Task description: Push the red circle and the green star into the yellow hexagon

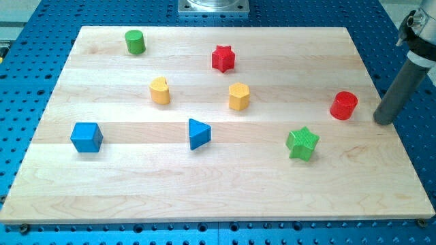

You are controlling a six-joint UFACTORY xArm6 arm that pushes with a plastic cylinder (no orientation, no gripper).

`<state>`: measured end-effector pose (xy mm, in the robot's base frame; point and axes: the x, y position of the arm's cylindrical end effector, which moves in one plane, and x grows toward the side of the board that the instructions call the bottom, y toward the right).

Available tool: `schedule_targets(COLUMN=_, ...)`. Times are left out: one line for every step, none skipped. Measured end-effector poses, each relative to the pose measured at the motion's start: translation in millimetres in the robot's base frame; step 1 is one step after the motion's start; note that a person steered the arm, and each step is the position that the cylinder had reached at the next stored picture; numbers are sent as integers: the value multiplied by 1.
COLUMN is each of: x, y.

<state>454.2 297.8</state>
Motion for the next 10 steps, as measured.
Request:
schedule_targets(x=7, y=5)
schedule_targets(x=11, y=4)
schedule_targets(x=-31, y=-19)
schedule_targets(x=-36, y=-31)
schedule_targets(x=-36, y=-31)
schedule_targets(x=-36, y=-31)
schedule_targets(x=-35, y=-31)
schedule_targets(x=-23, y=-31)
schedule_targets(x=-16, y=-31)
schedule_targets(x=-18, y=-102)
